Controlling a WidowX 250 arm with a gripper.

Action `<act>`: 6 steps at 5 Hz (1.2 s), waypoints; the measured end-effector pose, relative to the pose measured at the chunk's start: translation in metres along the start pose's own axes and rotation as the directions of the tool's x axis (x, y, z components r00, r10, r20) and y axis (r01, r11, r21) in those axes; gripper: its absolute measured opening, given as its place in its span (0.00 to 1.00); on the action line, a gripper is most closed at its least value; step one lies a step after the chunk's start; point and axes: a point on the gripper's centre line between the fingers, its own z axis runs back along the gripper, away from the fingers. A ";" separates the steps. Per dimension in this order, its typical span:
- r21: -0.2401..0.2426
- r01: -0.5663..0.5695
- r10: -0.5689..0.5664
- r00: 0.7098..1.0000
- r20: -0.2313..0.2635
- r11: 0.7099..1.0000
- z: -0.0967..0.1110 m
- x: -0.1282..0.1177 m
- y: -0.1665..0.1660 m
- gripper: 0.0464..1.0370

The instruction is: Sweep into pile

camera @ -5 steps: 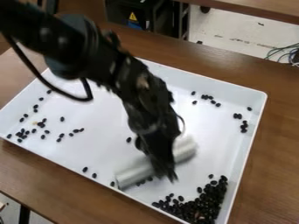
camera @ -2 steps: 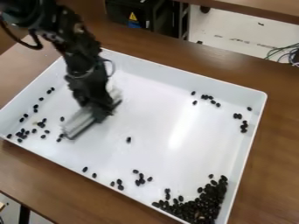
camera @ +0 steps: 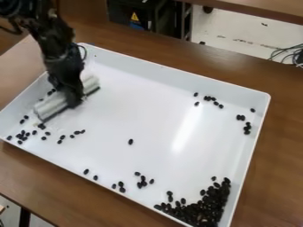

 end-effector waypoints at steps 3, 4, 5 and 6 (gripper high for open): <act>-0.084 -0.078 0.083 0.995 0.063 0.993 -0.002 -0.047 -0.025 0.32; -0.079 -0.091 0.096 0.993 0.069 0.993 -0.001 -0.061 -0.039 0.32; -0.084 -0.091 0.099 0.991 0.094 0.992 -0.004 -0.060 -0.065 0.32; -0.122 -0.099 0.119 0.978 0.172 0.988 -0.002 -0.036 -0.094 0.32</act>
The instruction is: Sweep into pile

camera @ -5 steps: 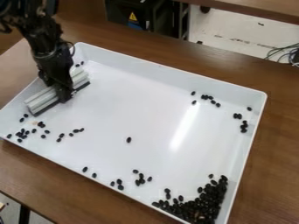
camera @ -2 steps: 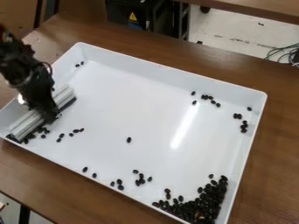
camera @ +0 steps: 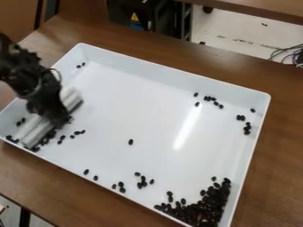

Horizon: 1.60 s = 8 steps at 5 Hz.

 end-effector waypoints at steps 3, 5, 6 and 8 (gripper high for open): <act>-0.147 0.176 -0.155 0.977 0.144 0.973 -0.015 0.030 -0.166 0.32; -0.220 0.222 -0.190 0.969 0.155 0.950 -0.009 0.012 -0.236 0.32; -0.208 0.191 -0.164 0.977 0.139 0.959 -0.009 0.016 -0.233 0.32; -0.097 -0.112 0.118 0.991 0.058 0.989 -0.009 0.039 -0.160 0.32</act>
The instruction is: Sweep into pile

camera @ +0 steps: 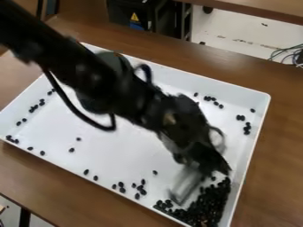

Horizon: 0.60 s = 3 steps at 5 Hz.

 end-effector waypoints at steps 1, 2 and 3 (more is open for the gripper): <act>0.057 -0.065 0.066 0.998 -0.020 0.996 0.007 0.005 0.035 0.32; 0.034 -0.144 0.145 0.989 -0.023 0.989 0.006 0.006 0.047 0.32; -0.036 -0.255 0.255 0.967 -0.007 0.966 0.001 0.015 0.058 0.32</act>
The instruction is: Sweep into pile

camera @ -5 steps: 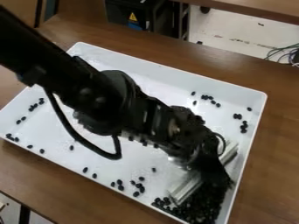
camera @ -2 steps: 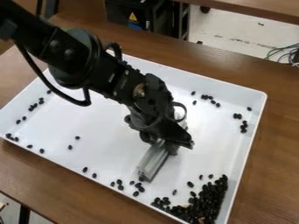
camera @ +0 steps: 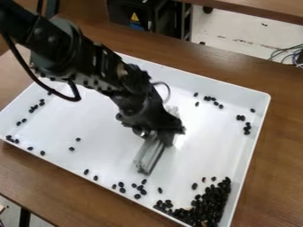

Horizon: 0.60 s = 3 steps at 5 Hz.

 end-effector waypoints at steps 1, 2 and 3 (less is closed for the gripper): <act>-0.061 -0.072 0.073 0.997 0.026 0.996 -0.004 0.009 0.005 0.32; -0.089 -0.093 0.097 0.995 0.037 0.992 -0.004 0.012 0.002 0.37; -0.096 -0.108 0.112 0.993 0.037 0.990 -0.004 0.011 0.003 0.50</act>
